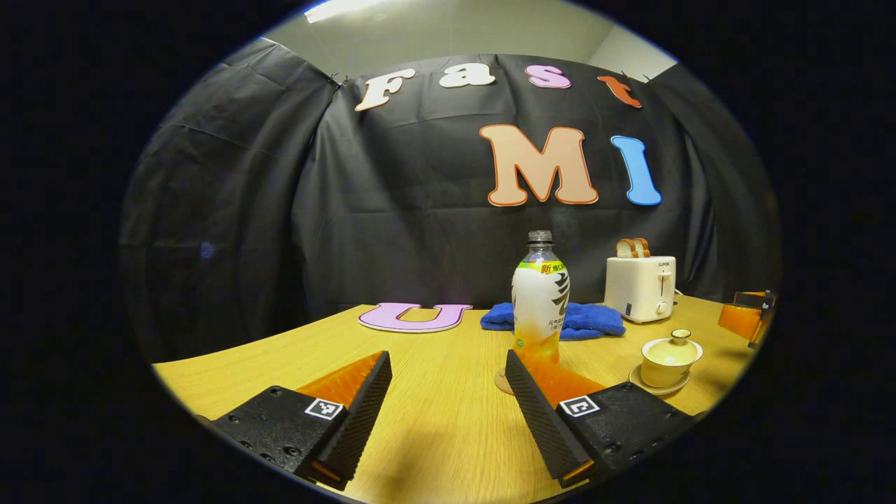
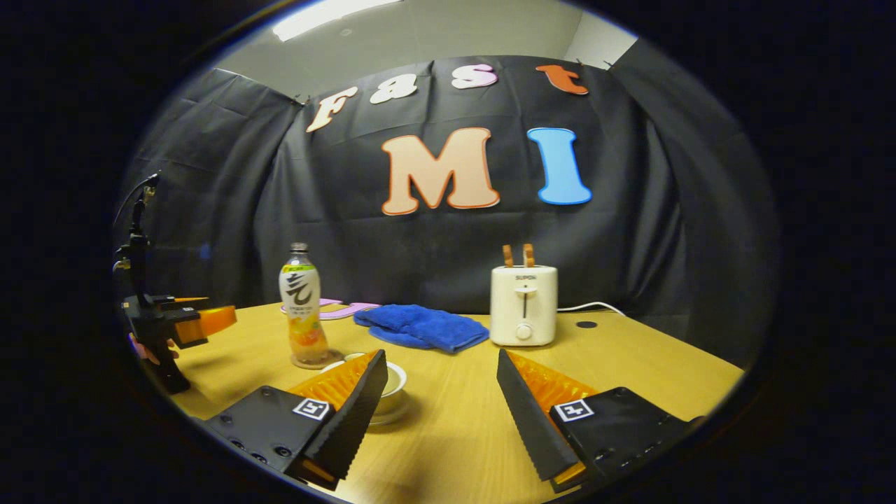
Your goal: Open the teacup lid with one hand, grasp the water bottle and pour water into the teacup with the other hand; after pouring, place the water bottle on the coaster and then close the teacup lid.
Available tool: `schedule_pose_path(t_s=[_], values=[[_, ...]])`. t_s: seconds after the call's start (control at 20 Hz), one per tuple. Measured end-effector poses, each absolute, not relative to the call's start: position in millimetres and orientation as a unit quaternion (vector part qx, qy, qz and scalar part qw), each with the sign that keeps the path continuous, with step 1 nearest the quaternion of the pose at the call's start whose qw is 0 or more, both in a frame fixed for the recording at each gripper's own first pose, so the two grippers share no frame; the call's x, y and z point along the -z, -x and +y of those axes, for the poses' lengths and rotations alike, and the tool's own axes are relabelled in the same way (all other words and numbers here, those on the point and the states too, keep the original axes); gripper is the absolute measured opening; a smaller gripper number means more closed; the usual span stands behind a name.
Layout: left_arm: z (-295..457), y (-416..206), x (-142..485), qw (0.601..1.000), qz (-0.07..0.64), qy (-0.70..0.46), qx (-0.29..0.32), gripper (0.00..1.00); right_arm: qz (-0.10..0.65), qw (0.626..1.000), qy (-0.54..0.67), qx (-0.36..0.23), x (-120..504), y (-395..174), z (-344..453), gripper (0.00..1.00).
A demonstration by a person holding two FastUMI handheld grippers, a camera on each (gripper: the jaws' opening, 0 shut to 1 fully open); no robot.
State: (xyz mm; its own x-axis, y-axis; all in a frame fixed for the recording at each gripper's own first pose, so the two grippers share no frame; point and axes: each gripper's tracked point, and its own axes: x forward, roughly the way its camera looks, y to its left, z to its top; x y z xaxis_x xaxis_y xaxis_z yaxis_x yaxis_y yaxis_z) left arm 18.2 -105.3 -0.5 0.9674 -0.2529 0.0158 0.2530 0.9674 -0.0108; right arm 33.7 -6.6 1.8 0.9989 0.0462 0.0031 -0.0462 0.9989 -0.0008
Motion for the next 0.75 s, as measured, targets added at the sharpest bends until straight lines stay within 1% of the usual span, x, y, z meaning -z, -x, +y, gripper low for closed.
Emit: schedule_pose_path(t_s=[0.05, 0.1, 0.15, 0.2, 0.25, 0.3, 0.45, 0.5, 0.55, 0.6, 0.65, 0.7, 0.75], values=[[-105, -19, 0, 0.992, -0.007, 0.006, 0.126, 0.96, -0.003, 1.0, 0.001, -0.002, -3, -33, -18, 0.95], [-104, -18, 1, 0.992, -0.007, 0.006, 0.125, 0.96, -0.003, 1.0, 0.002, 0.014, -3, -31, -27, 0.95], [-104, -18, 1, 0.992, -0.007, 0.006, 0.124, 0.96, -0.004, 1.0, 0.002, 0.026, -4, -29, -34, 0.99], [-103, -18, 1, 0.992, -0.007, 0.006, 0.124, 0.96, -0.005, 0.999, 0.003, 0.034, -5, -27, -40, 0.99], [-103, -18, 1, 0.992, -0.007, 0.006, 0.123, 0.96, -0.005, 0.999, 0.002, 0.038, -4, -27, -44, 0.94], [-102, -18, 0, 0.993, -0.007, 0.006, 0.121, 0.95, -0.005, 0.999, 0.002, 0.039, -4, -26, -46, 0.99], [-102, -19, 1, 0.993, -0.007, 0.006, 0.119, 0.96, -0.005, 0.999, 0.003, 0.041, -4, -25, -49, 0.99], [-102, -19, 1, 0.993, -0.007, 0.006, 0.119, 0.96, -0.005, 0.999, 0.003, 0.041, -4, -25, -49, 0.94], [-102, -18, 1, 0.993, -0.008, 0.006, 0.119, 0.96, -0.005, 0.999, 0.003, 0.04, -4, -25, -49, 0.94], [-102, -18, 1, 0.993, -0.008, 0.006, 0.119, 0.96, -0.005, 0.999, 0.003, 0.04, -4, -25, -48, 1.0], [-102, -18, 1, 0.993, -0.008, 0.006, 0.119, 0.96, -0.005, 0.999, 0.003, 0.04, -4, -25, -49, 0.94], [-102, -18, 1, 0.993, -0.008, 0.006, 0.119, 0.96, -0.005, 0.999, 0.003, 0.04, -4, -25, -49, 0.99], [-102, -18, 1, 0.993, -0.007, 0.006, 0.119, 0.96, -0.005, 0.999, 0.003, 0.04, -4, -25, -49, 0.99]])
